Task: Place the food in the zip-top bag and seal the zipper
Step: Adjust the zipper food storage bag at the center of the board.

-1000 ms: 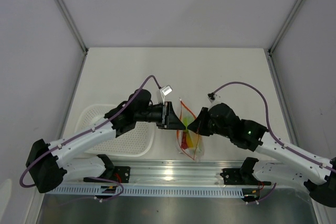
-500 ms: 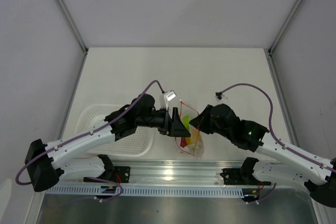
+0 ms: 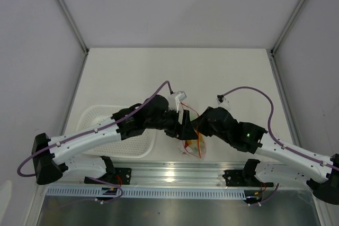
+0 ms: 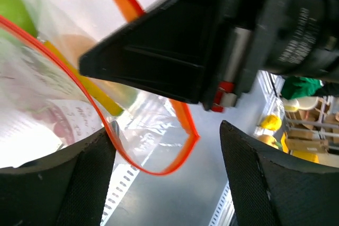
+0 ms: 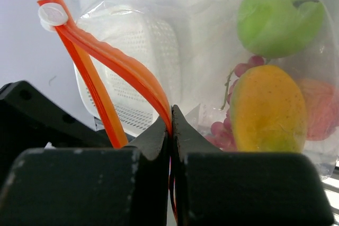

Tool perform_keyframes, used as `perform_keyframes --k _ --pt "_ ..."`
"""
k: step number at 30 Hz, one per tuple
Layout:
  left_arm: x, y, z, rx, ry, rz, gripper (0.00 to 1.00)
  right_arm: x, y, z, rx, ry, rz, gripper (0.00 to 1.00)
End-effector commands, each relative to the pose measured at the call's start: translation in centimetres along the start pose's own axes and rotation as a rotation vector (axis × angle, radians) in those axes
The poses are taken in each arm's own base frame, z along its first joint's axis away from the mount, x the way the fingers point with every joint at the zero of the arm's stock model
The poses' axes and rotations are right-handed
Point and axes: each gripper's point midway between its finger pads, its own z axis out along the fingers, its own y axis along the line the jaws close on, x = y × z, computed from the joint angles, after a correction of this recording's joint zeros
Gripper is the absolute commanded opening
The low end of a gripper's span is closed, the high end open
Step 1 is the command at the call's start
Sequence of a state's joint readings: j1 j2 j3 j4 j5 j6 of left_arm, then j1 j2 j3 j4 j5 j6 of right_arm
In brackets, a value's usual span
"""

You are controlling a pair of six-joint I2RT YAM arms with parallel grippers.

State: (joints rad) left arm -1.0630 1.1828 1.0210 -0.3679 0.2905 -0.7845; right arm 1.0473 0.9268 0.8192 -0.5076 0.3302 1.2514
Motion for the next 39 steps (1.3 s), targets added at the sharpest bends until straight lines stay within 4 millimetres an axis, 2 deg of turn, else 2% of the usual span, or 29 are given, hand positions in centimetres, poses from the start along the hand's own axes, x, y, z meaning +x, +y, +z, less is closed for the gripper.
perform_keyframes --k 1,6,10,13,14,15,19,20,22,23,24,27,28,32,39 --pt "-0.7 0.7 -0.2 -0.051 -0.05 0.009 0.77 -0.6 2.4 -0.4 -0.076 -0.019 -0.015 0.0" --pt "-0.5 1.6 -0.4 -0.097 -0.051 -0.011 0.7 -0.3 0.6 -0.7 -0.027 -0.007 -0.099 0.1" --pt "-0.4 2.4 -0.5 -0.129 -0.069 -0.02 0.6 -0.8 -0.3 -1.5 -0.015 -0.023 -0.137 0.09" --pt "-0.2 2.9 -0.5 -0.149 -0.065 -0.022 0.46 -1.0 -0.6 -1.8 -0.02 -0.026 -0.169 0.1" --pt "-0.1 3.2 -0.3 -0.162 -0.054 -0.021 0.34 -0.9 -0.4 -1.9 -0.033 -0.015 -0.199 0.11" --pt "-0.1 3.3 -0.3 -0.167 -0.05 -0.021 0.27 -0.8 -0.2 -2.1 -0.046 -0.009 -0.218 0.13" --pt "0.1 3.9 0.0 -0.202 -0.027 -0.005 0.0 -1.3 0.8 -2.5 -0.081 0.002 -0.311 0.35" --pt "-0.2 3.7 -0.2 -0.204 -0.03 0.004 0.01 -1.5 0.5 -2.4 -0.061 0.004 -0.328 0.39" --pt "-0.3 3.8 -0.3 -0.212 -0.032 0.012 0.01 -2.2 1.4 -2.8 -0.076 0.008 -0.387 0.44" --pt "-0.4 3.7 -0.4 -0.208 -0.039 0.017 0.01 -2.6 0.9 -2.4 -0.045 0.016 -0.409 0.45" --pt "-0.6 3.5 -0.7 -0.201 -0.05 0.021 0.01 -3.1 1.6 -2.6 -0.057 0.021 -0.451 0.46" --pt "-0.8 3.3 -1.0 -0.197 -0.065 0.024 0.01 -4.0 1.3 -2.1 -0.01 0.038 -0.504 0.46" --pt "-0.8 3.3 -1.1 -0.196 -0.069 0.025 0.0 -4.2 2.0 -2.3 -0.031 0.048 -0.543 0.46" --pt "-0.9 3.3 -1.4 -0.2 -0.077 0.024 0.01 -4.3 3.4 -1.8 -0.067 0.09 -0.638 0.43" --pt "-1.3 2.8 -1.7 -0.189 -0.092 0.025 0.01 -4.3 5.2 -0.9 -0.103 0.129 -0.731 0.29"
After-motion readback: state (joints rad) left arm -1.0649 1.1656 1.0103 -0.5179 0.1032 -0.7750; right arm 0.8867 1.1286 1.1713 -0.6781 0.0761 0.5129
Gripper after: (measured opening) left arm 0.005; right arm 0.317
